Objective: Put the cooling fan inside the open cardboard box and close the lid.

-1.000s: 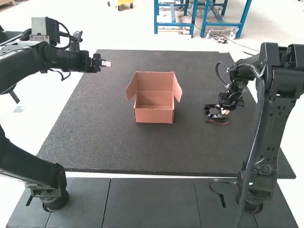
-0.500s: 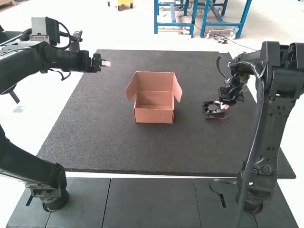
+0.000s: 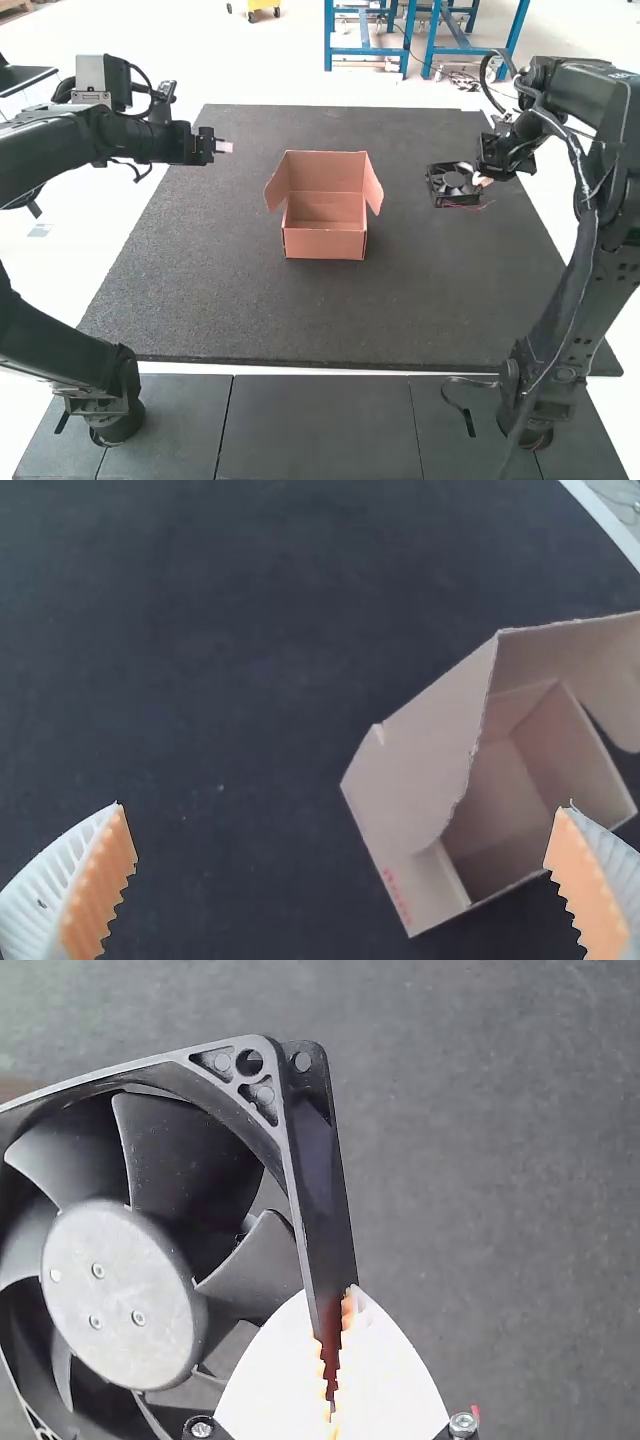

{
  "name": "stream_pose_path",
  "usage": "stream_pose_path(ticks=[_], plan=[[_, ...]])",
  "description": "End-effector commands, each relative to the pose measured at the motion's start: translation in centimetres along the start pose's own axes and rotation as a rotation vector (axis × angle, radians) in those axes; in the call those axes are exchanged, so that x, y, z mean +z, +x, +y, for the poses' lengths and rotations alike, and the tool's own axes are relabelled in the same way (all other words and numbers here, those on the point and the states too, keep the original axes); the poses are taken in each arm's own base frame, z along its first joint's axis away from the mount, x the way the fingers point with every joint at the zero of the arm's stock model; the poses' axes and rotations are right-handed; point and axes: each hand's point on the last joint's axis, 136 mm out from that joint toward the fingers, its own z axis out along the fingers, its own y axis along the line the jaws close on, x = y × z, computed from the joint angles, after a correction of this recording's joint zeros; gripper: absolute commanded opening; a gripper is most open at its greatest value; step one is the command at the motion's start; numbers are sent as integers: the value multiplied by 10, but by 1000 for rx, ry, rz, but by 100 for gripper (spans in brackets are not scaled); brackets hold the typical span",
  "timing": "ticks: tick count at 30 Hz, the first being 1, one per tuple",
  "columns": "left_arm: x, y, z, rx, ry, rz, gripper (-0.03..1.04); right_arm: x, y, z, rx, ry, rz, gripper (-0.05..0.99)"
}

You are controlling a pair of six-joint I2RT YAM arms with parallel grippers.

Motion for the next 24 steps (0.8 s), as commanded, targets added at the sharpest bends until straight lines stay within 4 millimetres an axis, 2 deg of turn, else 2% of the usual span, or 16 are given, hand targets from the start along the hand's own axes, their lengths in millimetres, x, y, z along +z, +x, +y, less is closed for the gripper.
stream_pose_path(ticks=[1,7,13,16,19,24], plan=[[-3,-3,-7,19,1,-15,96,-30,2,25,-18,-102,-61,-2],[2,3,-10,26,3,-10,96,-63,13,59,-47,-195,-112,-2],[5,4,-18,38,17,-5,96,-81,32,120,-93,-318,-110,-2],[3,2,-22,44,34,-12,96,-86,44,149,-115,-368,-93,-2],[-2,1,-37,31,109,-17,96,-88,51,179,-119,-430,-81,-2],[-13,5,-58,-15,221,-9,96,-79,58,221,-131,-497,-81,-2]])
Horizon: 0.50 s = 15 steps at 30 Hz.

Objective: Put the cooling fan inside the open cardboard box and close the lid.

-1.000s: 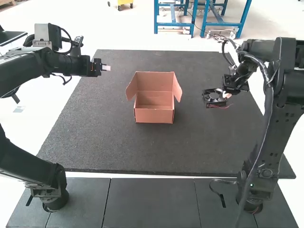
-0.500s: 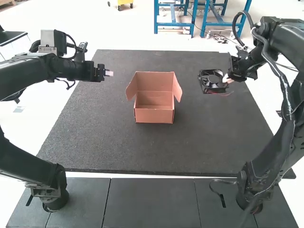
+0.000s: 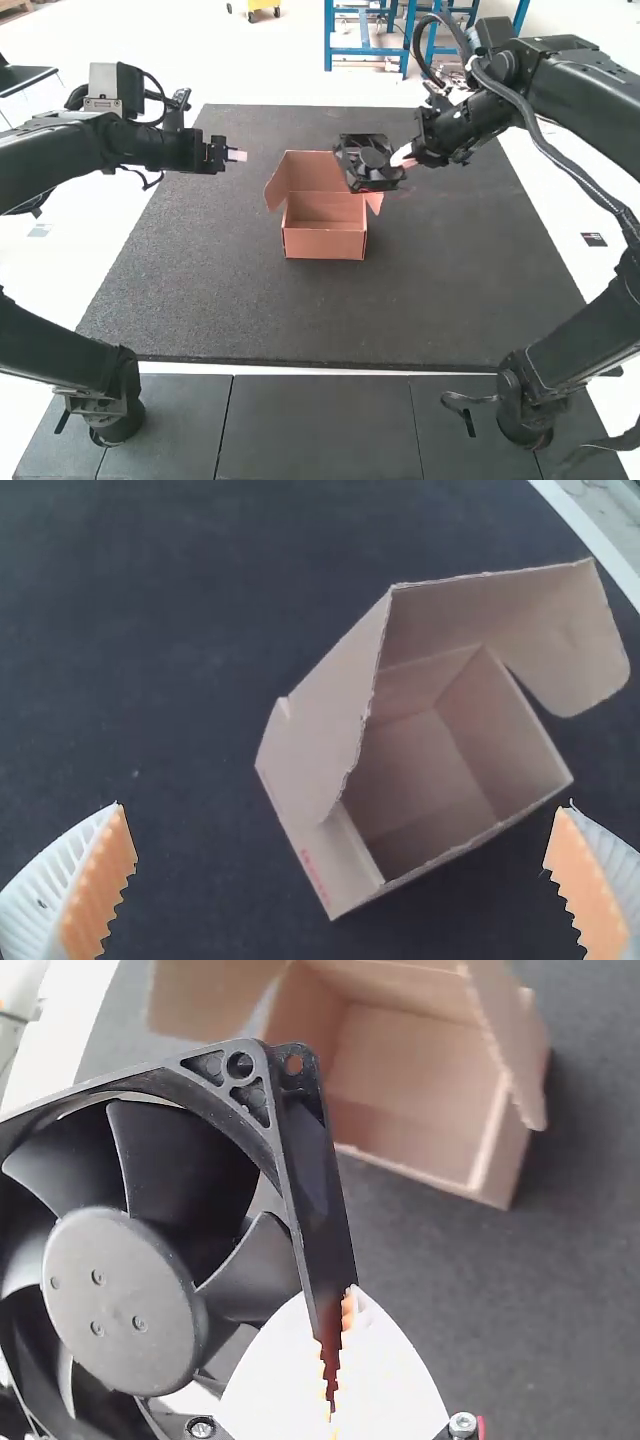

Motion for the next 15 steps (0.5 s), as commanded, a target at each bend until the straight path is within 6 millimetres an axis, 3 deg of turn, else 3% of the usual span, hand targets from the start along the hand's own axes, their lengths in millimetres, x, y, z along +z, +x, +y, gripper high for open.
stream_pose_path(ticks=[1,8,15], plan=[[-14,-6,-29,-29,131,-32,96,5,-2,30,60,-80,-32,-2],[-21,3,-35,-52,153,-32,96,37,3,43,55,-108,4,-2],[-23,-3,-37,-93,162,-60,96,63,-1,29,67,-79,23,-2]])
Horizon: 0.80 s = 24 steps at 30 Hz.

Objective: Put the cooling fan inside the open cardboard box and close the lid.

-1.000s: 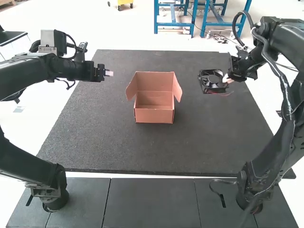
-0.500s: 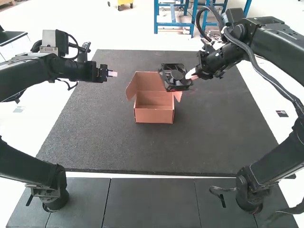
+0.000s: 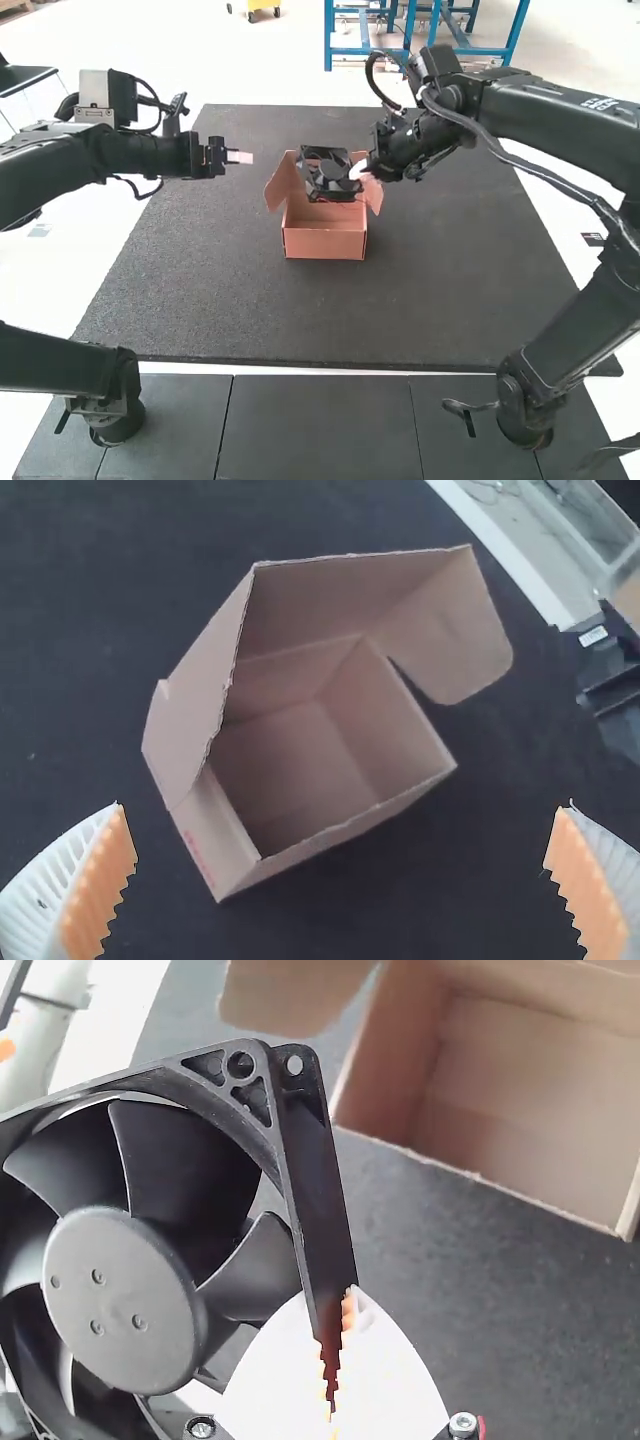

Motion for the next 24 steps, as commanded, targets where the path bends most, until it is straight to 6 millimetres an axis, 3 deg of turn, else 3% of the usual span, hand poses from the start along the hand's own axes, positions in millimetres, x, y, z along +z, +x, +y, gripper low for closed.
stream_pose_path(ticks=[1,13,24], plan=[[-9,-13,-8,-4,16,-46,96,4,-7,3,8,-12,-12,-2],[-10,-21,-3,6,-17,-72,96,57,-20,-24,12,33,27,-2],[-10,-24,-2,-1,-23,-83,96,91,-48,-44,1,84,21,-2]])
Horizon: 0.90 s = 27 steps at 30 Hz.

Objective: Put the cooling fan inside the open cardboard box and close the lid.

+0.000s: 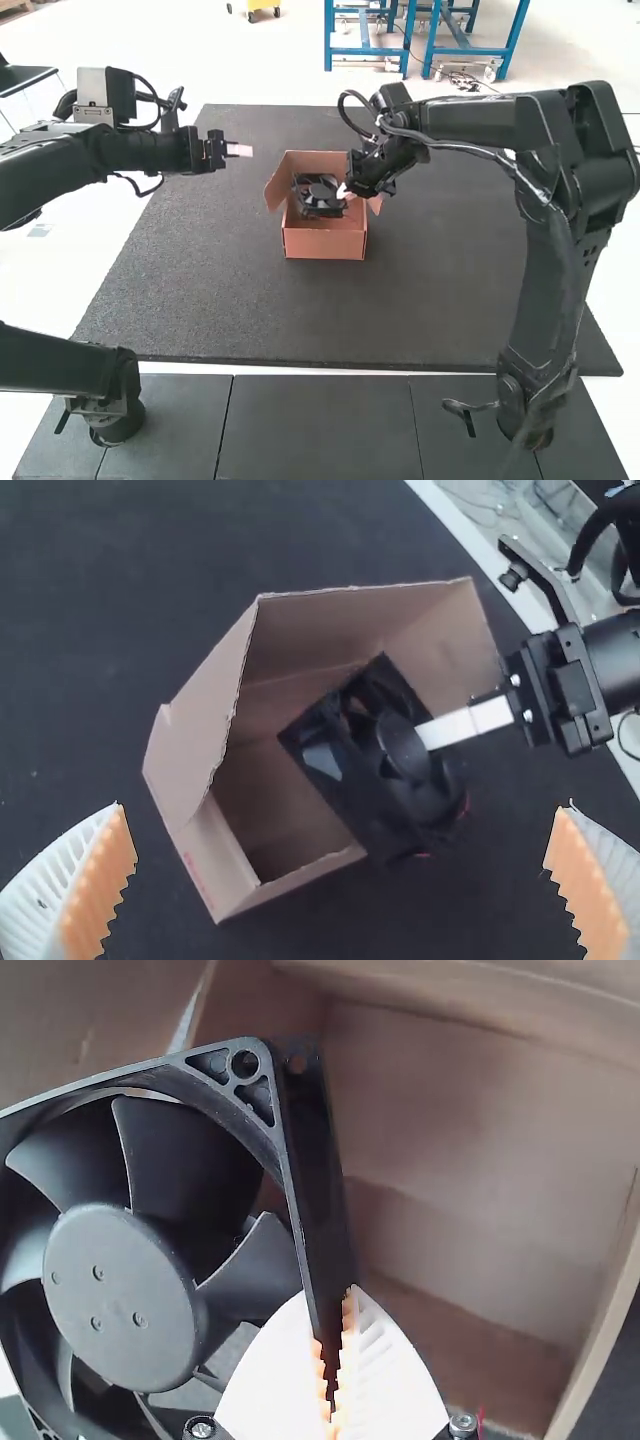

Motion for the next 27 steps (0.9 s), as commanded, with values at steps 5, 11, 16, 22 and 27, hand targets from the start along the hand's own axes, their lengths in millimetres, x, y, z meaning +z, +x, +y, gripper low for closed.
stream_pose_path(ticks=[5,11,16,22,27], plan=[[-10,-19,-6,22,-10,-60,96,0,-29,6,-42,18,-57,-2],[-13,-28,-8,36,-9,-80,96,5,-28,-1,-54,61,-49,-2],[-13,-29,-9,39,-9,-83,96,8,-28,-12,-71,116,-49,-2],[-14,-33,-10,43,-7,-91,96,17,-23,-23,-69,153,-26,-2],[-15,-36,-11,41,-6,-98,96,24,-20,-28,-66,164,-10,-2]])
